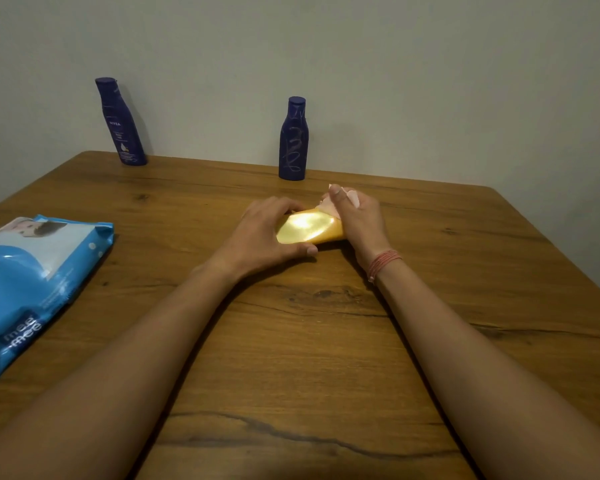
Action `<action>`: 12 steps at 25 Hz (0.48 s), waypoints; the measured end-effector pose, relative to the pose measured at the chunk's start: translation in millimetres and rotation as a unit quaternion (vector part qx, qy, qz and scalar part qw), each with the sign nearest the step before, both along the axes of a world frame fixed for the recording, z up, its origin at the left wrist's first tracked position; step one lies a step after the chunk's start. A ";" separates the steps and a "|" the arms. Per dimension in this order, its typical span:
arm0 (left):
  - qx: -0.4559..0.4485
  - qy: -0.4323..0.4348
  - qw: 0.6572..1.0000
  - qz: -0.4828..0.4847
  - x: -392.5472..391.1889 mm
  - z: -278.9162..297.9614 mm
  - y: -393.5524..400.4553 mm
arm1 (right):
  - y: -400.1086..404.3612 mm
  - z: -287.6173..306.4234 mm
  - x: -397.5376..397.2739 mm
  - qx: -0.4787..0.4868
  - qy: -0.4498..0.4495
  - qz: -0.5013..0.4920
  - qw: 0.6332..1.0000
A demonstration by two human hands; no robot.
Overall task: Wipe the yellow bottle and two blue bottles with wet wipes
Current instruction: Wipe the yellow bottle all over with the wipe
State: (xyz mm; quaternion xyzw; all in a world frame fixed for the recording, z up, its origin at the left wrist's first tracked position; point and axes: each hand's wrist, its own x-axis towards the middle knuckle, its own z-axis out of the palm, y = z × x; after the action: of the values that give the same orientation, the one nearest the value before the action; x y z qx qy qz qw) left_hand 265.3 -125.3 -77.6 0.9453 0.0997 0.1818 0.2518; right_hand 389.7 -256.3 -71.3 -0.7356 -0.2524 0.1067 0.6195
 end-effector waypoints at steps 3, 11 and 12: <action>0.022 -0.030 0.998 0.051 0.3 -1.3 0.6 | 2.2 1.2 -2.7 0.026 0.020 0.049 0.998; 0.006 -0.082 0.988 0.128 1.4 -6.0 0.5 | 7.6 -0.5 -7.9 0.041 0.001 0.088 0.995; 0.009 -0.086 0.987 0.138 1.8 -7.0 0.9 | 9.3 -0.6 -9.5 0.024 -0.050 0.072 0.996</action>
State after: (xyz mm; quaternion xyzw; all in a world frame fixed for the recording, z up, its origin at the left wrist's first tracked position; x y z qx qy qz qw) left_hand 267.1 -124.4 -84.5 0.9055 0.2057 0.2962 0.2236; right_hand 380.2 -247.0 -71.9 -0.7050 -0.3375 0.1079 0.6144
